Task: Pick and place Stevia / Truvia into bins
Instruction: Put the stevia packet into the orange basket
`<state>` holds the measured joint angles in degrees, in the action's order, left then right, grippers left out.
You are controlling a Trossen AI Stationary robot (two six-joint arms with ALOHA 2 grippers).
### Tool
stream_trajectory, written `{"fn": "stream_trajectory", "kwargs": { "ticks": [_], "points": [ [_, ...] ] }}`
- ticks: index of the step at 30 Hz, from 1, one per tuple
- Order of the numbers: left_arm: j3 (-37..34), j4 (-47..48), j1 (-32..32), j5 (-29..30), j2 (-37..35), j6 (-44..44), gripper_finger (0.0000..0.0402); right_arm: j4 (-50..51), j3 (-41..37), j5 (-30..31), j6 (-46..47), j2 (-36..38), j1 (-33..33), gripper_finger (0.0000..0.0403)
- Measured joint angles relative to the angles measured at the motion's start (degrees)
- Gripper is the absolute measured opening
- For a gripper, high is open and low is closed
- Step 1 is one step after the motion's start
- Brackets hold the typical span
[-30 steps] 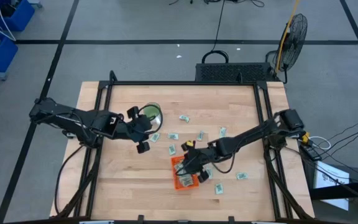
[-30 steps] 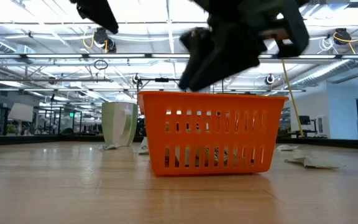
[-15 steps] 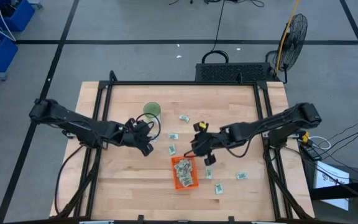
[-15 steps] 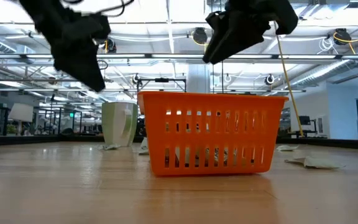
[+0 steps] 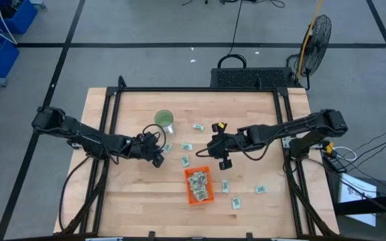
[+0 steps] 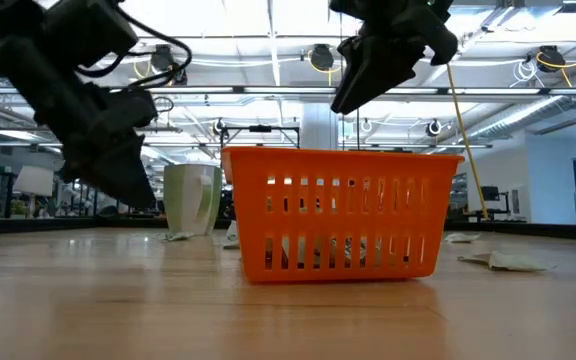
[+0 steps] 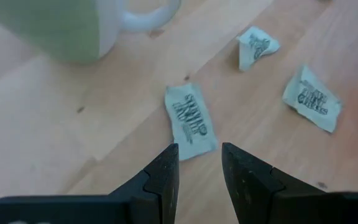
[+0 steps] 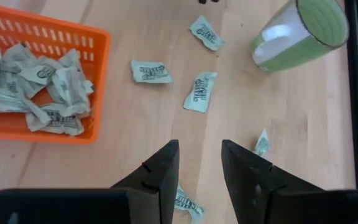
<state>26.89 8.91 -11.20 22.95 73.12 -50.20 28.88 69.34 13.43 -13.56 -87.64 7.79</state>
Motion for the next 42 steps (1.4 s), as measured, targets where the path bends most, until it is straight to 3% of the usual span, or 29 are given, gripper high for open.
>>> {"fn": "stream_trajectory", "kwargs": {
  "ticks": [9, 18, 25, 28, 34, 42],
  "points": [
    [-4.1, -7.1, 0.1, 4.4, 2.2, -1.5, 0.0127, -0.4, 0.0, -0.2, 0.0, 0.0, -0.7, 0.0116],
    [-3.8, -14.4, 2.1, 3.1, 12.0, -2.2, 0.0127, -1.2, 0.0, -3.2, 0.0, 0.0, -0.6, 0.0116],
    [-3.8, -15.4, 2.2, 3.0, 13.7, -2.4, 0.0125, -4.5, -3.1, -3.2, 0.0, 0.0, -0.7, 0.0116],
    [-3.8, -15.0, 2.3, 3.0, 13.8, -2.5, 0.0104, -6.5, -5.2, -3.1, -0.8, 0.0, -0.7, 0.0116],
    [-3.9, -14.9, 2.3, 2.4, 13.5, -2.5, 0.0011, -8.3, -7.2, -3.1, 1.4, 0.0, -0.6, 0.0116],
    [-1.2, -14.6, 2.2, 0.2, 13.5, -1.8, 0.0004, -8.0, -7.5, -3.1, 3.9, 0.0, -0.6, 0.0116]
  ]
}}
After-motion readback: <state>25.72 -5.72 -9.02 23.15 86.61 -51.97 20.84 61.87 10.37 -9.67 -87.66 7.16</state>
